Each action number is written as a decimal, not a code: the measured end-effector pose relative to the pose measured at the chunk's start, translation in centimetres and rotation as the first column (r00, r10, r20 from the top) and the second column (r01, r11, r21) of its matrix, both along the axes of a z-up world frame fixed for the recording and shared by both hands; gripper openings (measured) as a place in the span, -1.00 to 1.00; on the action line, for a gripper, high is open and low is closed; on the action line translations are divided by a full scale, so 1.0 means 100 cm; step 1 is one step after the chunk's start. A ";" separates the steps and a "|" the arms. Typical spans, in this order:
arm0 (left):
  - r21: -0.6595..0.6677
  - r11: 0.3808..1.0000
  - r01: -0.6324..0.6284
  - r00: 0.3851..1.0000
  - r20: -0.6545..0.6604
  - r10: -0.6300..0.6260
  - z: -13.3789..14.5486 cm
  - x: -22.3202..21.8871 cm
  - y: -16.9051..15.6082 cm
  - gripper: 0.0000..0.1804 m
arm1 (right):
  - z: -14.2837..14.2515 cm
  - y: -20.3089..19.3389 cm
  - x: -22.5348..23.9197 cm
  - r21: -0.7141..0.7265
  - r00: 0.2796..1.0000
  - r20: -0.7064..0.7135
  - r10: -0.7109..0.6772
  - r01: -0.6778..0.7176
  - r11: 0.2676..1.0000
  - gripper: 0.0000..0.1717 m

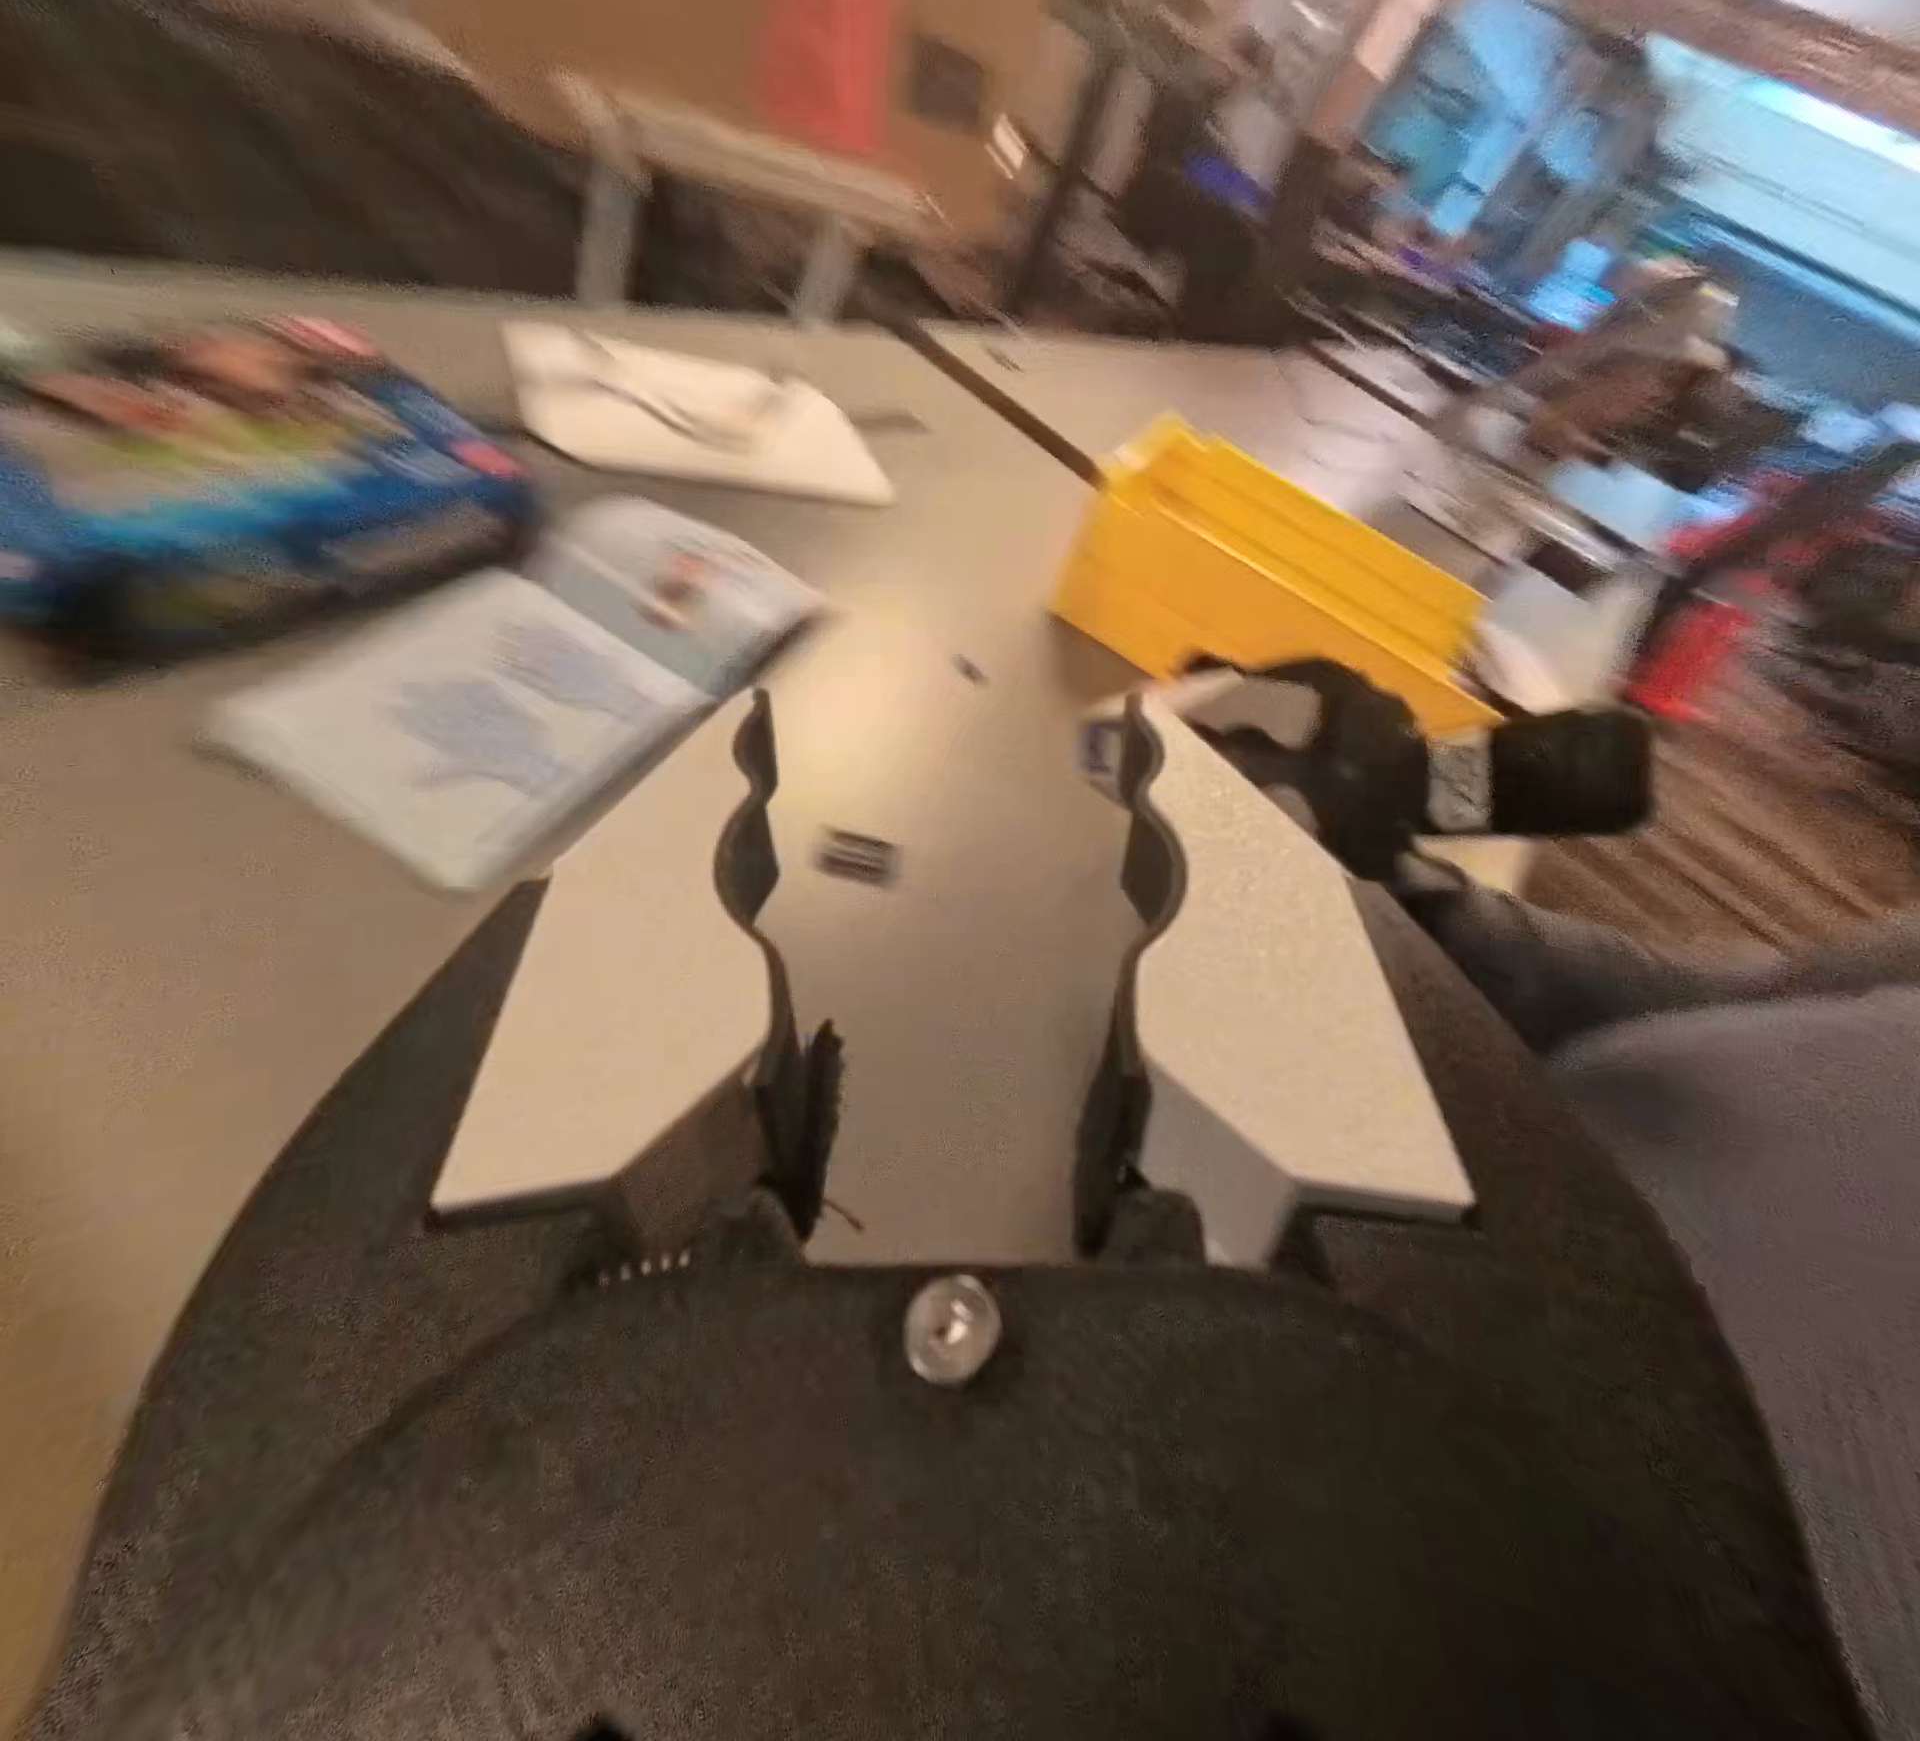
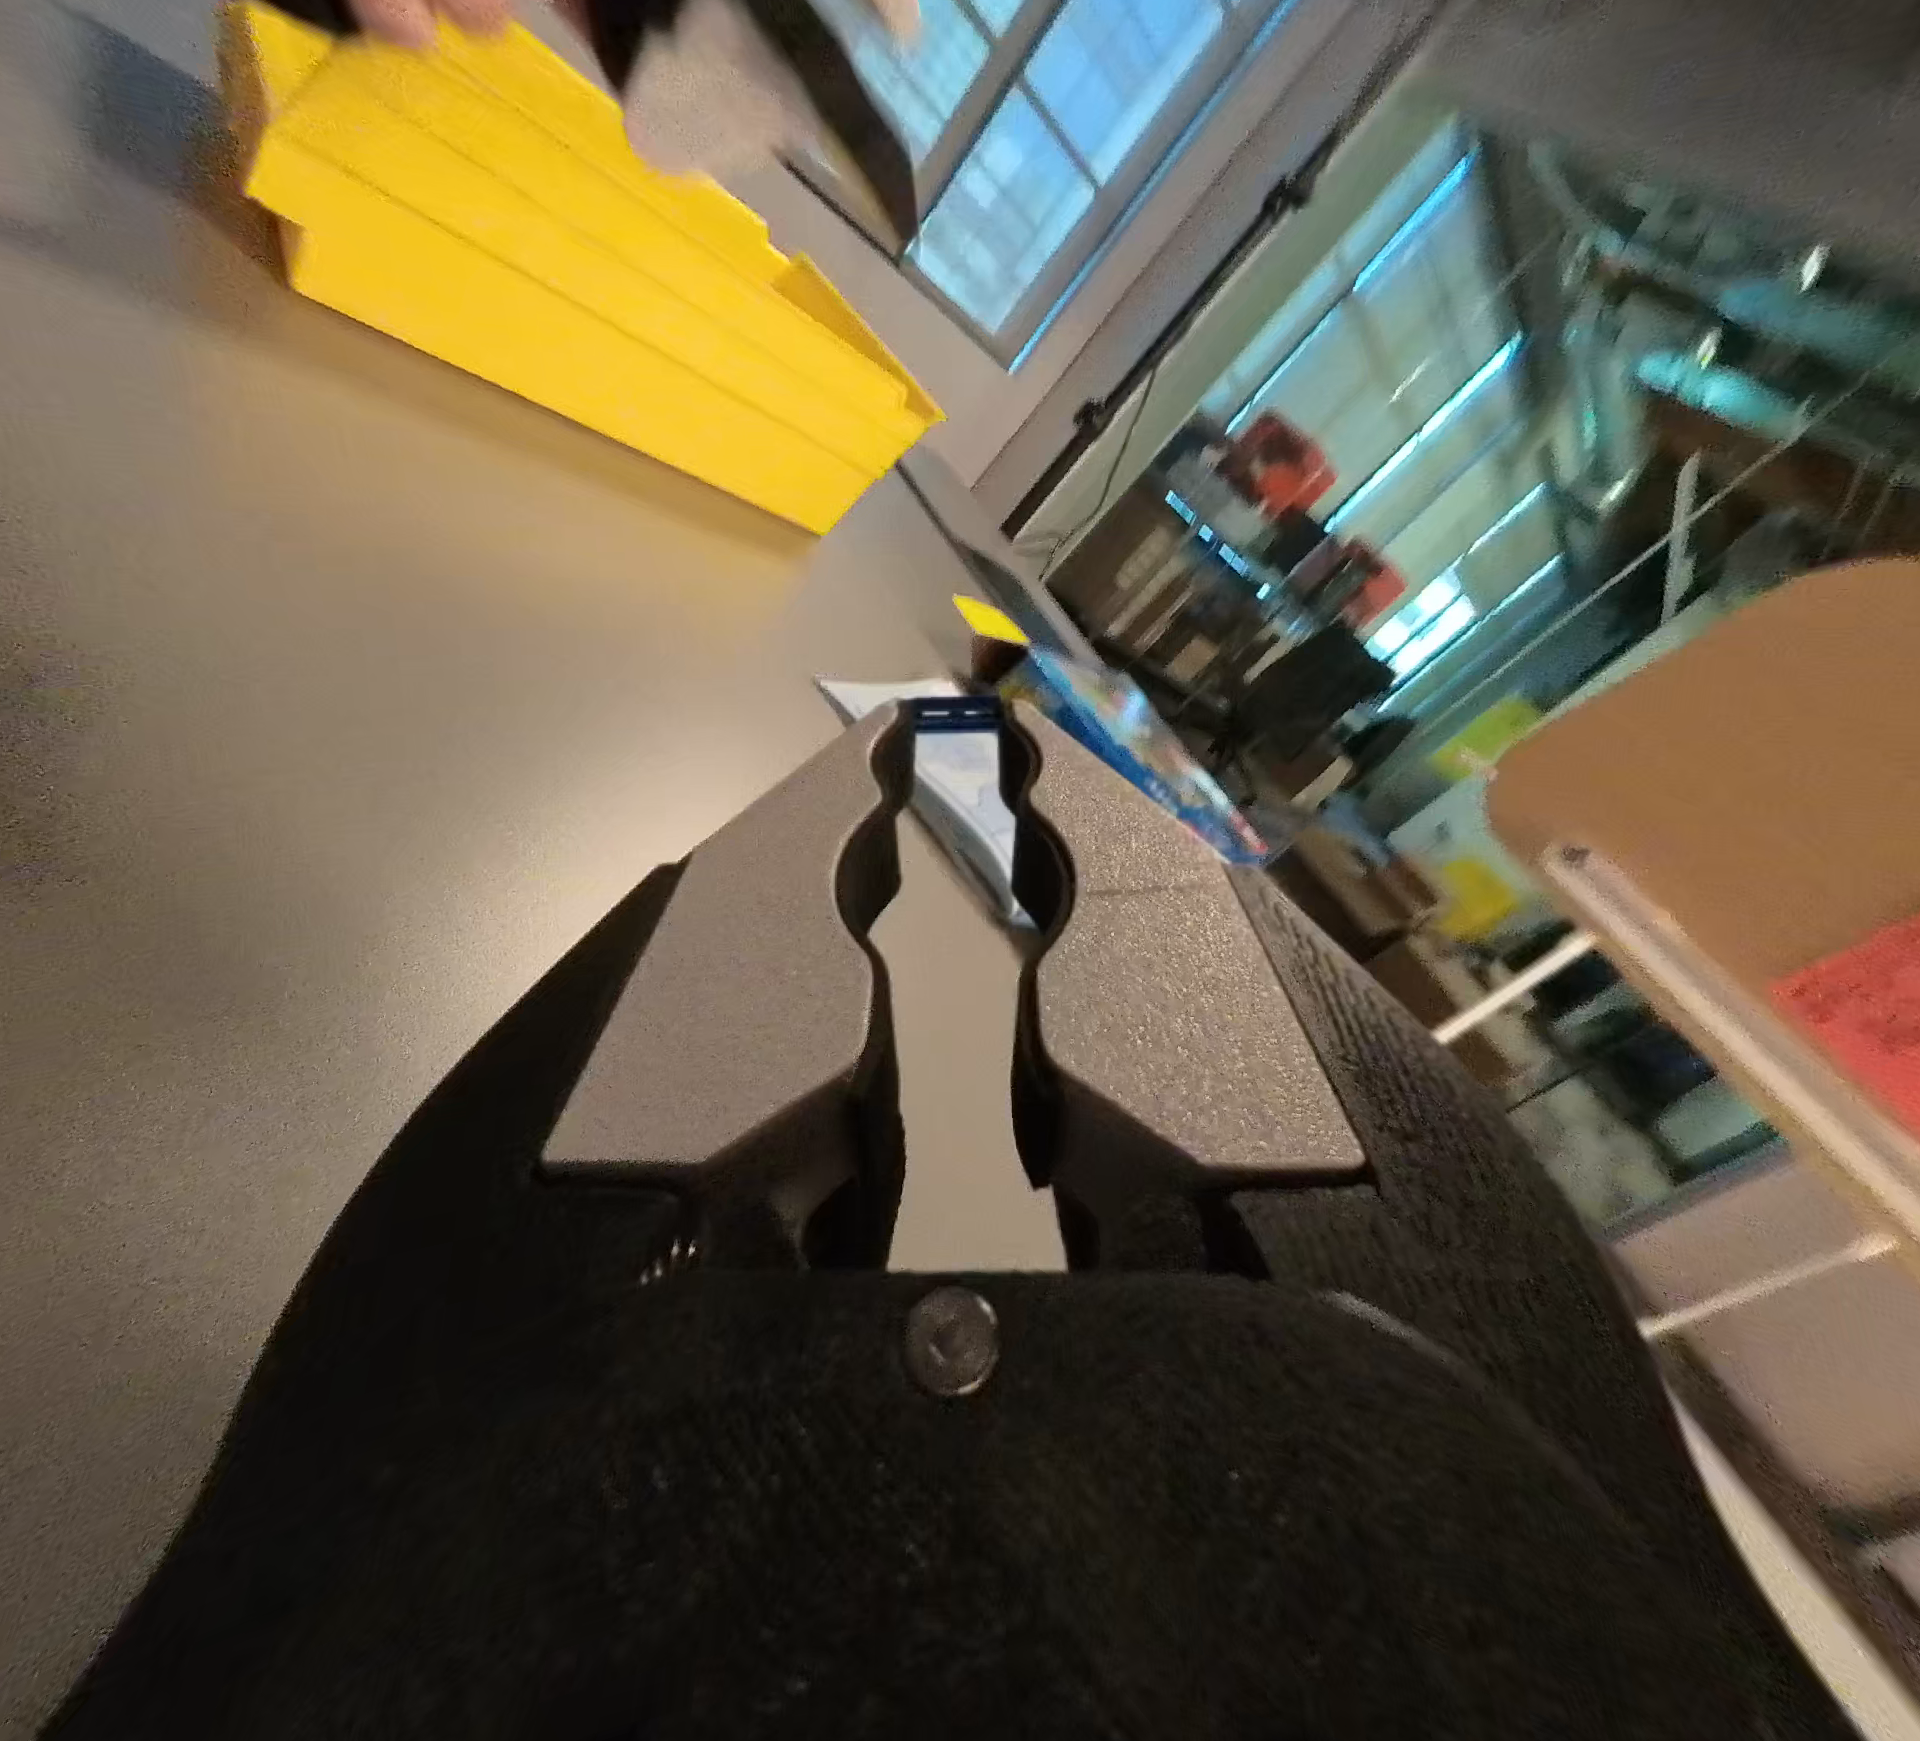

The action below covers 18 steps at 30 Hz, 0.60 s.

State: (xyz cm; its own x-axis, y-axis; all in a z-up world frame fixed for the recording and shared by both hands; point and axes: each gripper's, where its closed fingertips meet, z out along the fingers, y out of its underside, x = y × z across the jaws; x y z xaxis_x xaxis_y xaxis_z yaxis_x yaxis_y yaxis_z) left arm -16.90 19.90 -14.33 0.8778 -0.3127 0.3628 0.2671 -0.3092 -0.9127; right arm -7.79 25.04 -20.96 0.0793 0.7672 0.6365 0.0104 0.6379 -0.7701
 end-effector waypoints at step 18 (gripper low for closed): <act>-0.089 0.818 0.568 0.773 0.399 -0.493 -0.057 0.117 0.027 -0.93 | 0.011 -0.034 0.003 0.196 0.994 -0.064 0.092 -0.078 0.977 -0.84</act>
